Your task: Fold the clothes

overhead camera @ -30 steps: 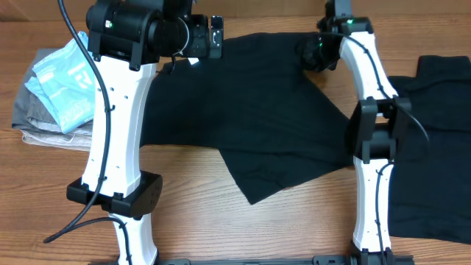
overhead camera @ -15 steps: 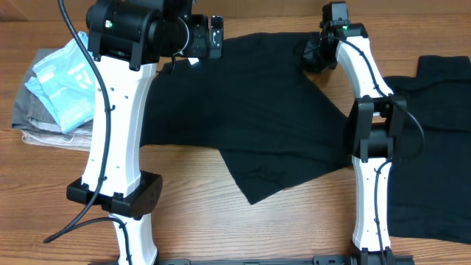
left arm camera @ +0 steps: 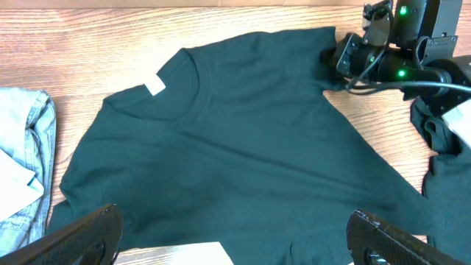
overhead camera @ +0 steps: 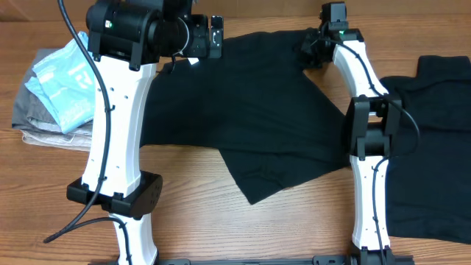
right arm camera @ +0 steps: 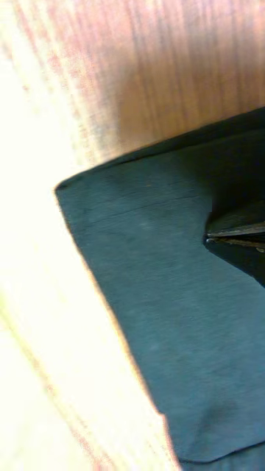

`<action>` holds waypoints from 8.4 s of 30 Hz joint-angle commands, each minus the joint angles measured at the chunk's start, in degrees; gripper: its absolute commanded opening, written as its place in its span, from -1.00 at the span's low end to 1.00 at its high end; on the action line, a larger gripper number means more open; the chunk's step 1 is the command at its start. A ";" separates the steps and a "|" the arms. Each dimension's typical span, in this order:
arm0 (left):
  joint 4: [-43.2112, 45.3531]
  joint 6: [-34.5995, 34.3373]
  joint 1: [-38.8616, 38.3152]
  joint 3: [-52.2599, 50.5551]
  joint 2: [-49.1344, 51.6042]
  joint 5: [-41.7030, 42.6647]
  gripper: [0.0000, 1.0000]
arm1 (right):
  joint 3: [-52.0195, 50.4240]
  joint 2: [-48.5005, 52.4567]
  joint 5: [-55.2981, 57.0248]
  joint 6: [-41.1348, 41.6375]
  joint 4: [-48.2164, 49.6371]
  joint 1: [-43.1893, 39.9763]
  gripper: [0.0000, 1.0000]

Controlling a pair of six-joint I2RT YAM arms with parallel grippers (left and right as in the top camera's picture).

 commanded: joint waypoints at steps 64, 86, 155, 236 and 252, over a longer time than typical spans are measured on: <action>-0.07 -0.35 0.20 0.17 -0.92 -0.04 1.00 | 19.63 -8.44 2.32 -4.37 -18.34 -0.92 -0.79; -0.09 -0.35 0.20 0.17 -0.92 -0.04 0.99 | 3.17 -13.42 0.83 -4.55 -56.39 -22.21 -0.92; -0.07 -0.35 0.20 0.17 -0.92 -0.04 1.00 | -19.37 -12.57 5.77 -9.86 -31.71 -27.06 -0.92; -0.09 -0.35 0.20 0.17 -0.92 -0.07 1.00 | -64.02 -31.69 2.73 -0.98 9.46 -17.92 -0.92; -0.09 -0.35 0.20 0.17 -0.92 -0.07 0.99 | -63.21 -28.11 2.73 -1.55 28.41 -14.32 -0.92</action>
